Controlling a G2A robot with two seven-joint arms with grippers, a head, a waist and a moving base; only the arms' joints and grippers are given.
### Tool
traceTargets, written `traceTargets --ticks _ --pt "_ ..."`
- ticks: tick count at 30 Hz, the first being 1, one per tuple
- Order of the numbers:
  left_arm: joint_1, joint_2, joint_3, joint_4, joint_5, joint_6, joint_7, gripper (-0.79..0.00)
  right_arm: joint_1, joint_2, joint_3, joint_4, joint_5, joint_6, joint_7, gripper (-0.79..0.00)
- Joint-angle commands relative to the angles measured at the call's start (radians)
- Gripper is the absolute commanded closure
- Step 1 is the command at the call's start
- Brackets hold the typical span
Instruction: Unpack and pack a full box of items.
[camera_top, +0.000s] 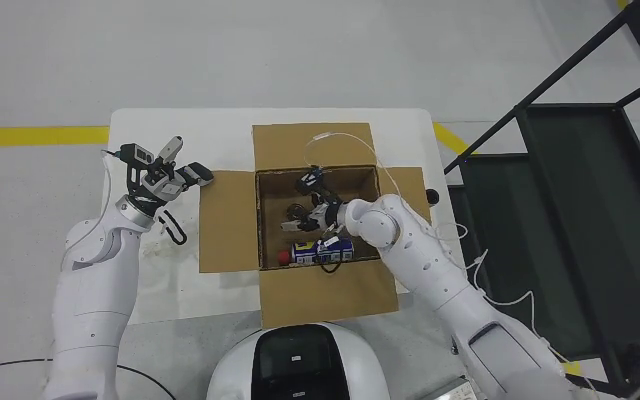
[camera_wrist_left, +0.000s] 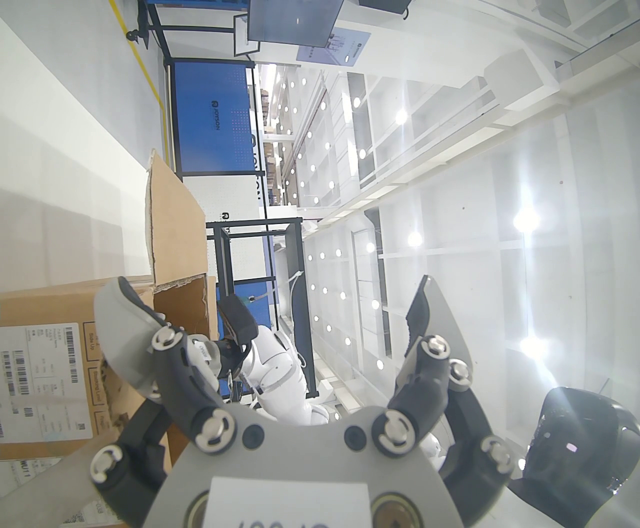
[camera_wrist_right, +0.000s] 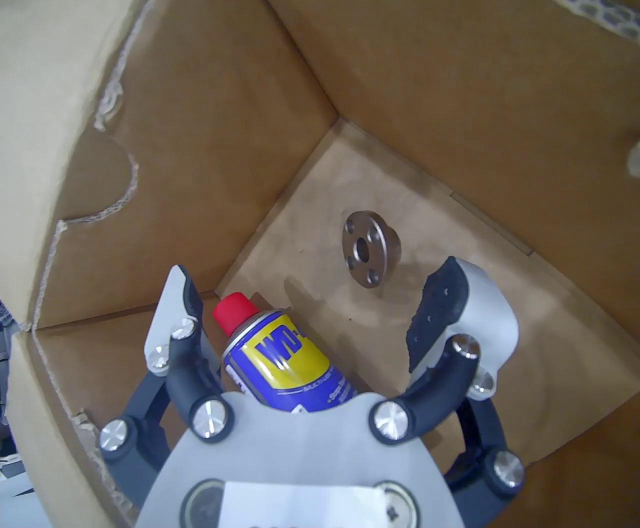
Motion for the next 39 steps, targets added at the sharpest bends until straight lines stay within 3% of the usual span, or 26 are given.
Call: traceTargets --ticks 1,3,10,17,20,22,24,26,29,30,32,33,39 --pt "0.0 0.0 0.0 0.0 0.0 0.0 0.0 -0.785 0.032 -0.007 -0.012 0.056 0.016 -0.021 -0.011 -0.779" --pt "0.0 0.0 0.0 0.0 0.0 0.0 0.0 -0.785 0.053 -0.013 -0.025 0.094 0.02 -0.037 -0.021 -0.717" --pt "0.0 0.0 0.0 0.0 0.0 0.0 0.0 -0.785 0.122 -0.04 -0.078 0.232 0.021 -0.066 -0.082 -0.65" --pt "0.0 0.0 0.0 0.0 0.0 0.0 0.0 -0.785 0.163 -0.064 -0.121 0.312 -0.001 -0.046 -0.123 -0.68" --pt "0.0 0.0 0.0 0.0 0.0 0.0 0.0 -0.785 0.175 -0.074 -0.138 0.332 -0.014 -0.027 -0.132 -0.643" --pt "0.0 0.0 0.0 0.0 0.0 0.0 0.0 -0.785 0.181 -0.079 -0.148 0.342 -0.026 -0.009 -0.14 -0.563" --pt "0.0 0.0 0.0 0.0 0.0 0.0 0.0 -0.785 0.184 -0.084 -0.154 0.351 -0.029 -0.003 -0.146 -0.554" --pt "0.0 0.0 0.0 0.0 0.0 0.0 0.0 -0.785 0.189 -0.087 -0.16 0.358 -0.04 0.005 -0.148 -0.382" --pt "0.0 0.0 0.0 0.0 0.0 0.0 0.0 -0.785 0.187 -0.09 -0.164 0.358 -0.055 0.016 -0.158 -0.299" --pt "0.0 0.0 0.0 0.0 0.0 0.0 0.0 -0.785 0.185 -0.09 -0.164 0.356 -0.06 0.019 -0.161 -0.194" --pt "0.0 0.0 0.0 0.0 0.0 0.0 0.0 -0.785 0.179 -0.089 -0.166 0.35 -0.073 0.028 -0.163 -0.105" --pt "0.0 0.0 0.0 0.0 0.0 0.0 0.0 -0.785 0.174 -0.089 -0.167 0.344 -0.079 0.031 -0.165 0.0" --pt "0.0 0.0 0.0 0.0 0.0 0.0 0.0 -0.785 0.123 -0.077 -0.152 0.274 -0.118 0.039 -0.218 0.0"
